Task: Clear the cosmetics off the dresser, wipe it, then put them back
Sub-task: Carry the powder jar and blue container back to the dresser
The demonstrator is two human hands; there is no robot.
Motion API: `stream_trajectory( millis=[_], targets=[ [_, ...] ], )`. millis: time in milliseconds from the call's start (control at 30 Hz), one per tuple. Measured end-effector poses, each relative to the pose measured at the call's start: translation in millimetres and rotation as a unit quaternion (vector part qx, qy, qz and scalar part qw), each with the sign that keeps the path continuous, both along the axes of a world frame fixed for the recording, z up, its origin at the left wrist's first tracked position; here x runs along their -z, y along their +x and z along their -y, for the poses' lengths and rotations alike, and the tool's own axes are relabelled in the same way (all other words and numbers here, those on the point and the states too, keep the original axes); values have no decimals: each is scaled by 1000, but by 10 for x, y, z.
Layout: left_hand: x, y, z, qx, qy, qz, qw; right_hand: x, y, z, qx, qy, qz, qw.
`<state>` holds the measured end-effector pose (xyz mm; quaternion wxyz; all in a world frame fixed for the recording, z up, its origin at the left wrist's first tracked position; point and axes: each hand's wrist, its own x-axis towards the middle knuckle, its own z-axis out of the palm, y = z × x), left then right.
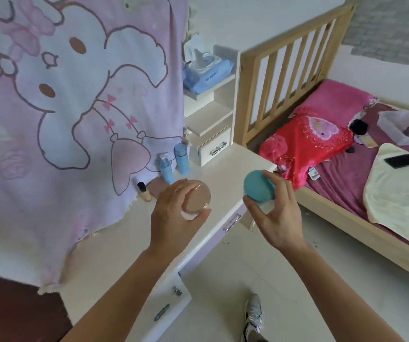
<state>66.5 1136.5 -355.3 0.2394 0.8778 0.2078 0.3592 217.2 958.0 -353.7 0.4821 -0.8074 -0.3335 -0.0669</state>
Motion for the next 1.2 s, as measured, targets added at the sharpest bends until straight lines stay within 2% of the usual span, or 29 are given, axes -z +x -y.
stream_trajectory(
  millis=[133,233,333,467,633,767,1000,1200],
  targets=[
    [180,675,-335,-77,-62,-70,993,177,816,-519,-44,-13,-44,998],
    [265,1177,-556,-119,-75,-130,981,277,1384,-862,-76,-44,-61,994],
    [344,1590,-824,-149,-106,-136,974,377,1866,-1261,-108,-69,-66,990],
    [584,1781,-998,-170,-184,-120,961,663,2086,-1622,-146,-102,-78,981],
    [1060,1986,-1459,-184,-227,-162,943,1051,2292,-2171,-175,-187,-64,965],
    [1531,2111,-1768,-183,-263,-199,926,1411,2324,-2516,-184,-250,-108,944],
    [2076,2226,-2151,-175,-258,-243,919,1867,2329,-3122,-216,-335,-129,908],
    [2254,2324,-2196,-207,-265,-257,906,2147,2356,-3293,-258,-359,-110,890]
  ],
)
